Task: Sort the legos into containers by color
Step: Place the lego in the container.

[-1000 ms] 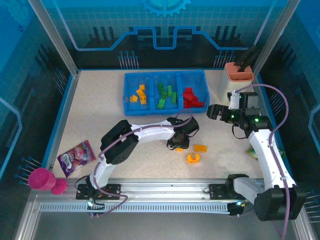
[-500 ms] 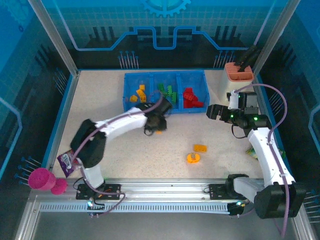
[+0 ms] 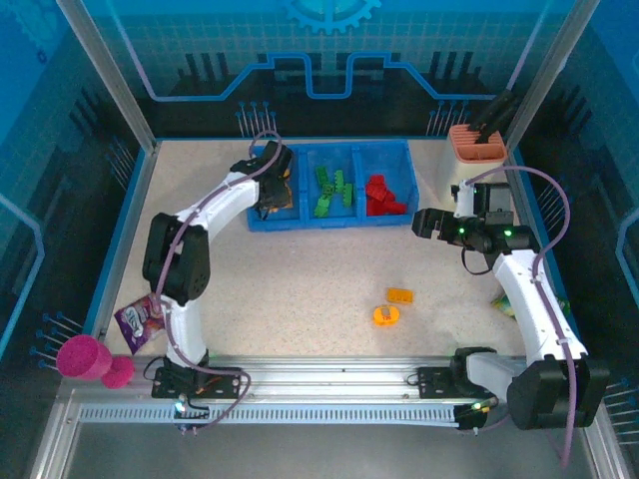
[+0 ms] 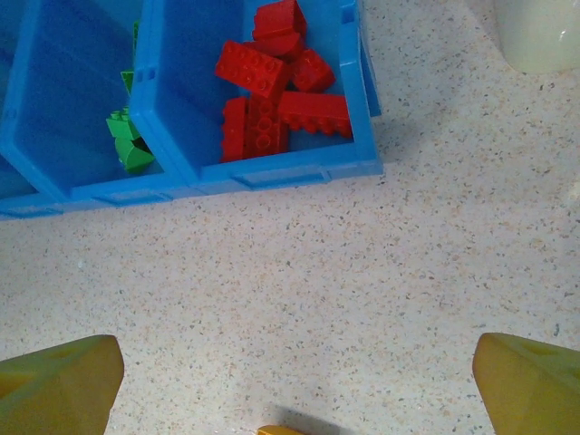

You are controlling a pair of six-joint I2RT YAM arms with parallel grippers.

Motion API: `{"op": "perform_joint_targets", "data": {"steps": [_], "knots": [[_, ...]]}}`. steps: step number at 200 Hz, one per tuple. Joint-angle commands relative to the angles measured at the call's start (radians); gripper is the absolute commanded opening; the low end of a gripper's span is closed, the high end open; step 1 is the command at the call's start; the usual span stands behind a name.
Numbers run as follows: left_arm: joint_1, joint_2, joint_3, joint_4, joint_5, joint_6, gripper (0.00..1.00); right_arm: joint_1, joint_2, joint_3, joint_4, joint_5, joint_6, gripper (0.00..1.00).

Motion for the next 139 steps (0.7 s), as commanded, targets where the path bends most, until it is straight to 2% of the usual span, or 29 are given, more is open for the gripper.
{"op": "perform_joint_targets", "data": {"steps": [1, 57, 139], "knots": [[0.0, 0.068, 0.063, -0.003, 0.0, 0.049, 0.22, 0.006, 0.004, 0.035, -0.008, 0.014, -0.016, 1.0], [0.0, 0.138, 0.081, 0.003, 0.016, 0.039, 0.26, 0.008, 0.013, 0.037, -0.019, 0.02, -0.024, 1.0], [-0.001, 0.059, 0.067, -0.023, 0.007, 0.051, 0.49, 0.015, 0.05, 0.044, 0.002, 0.008, -0.021, 1.0]]}}
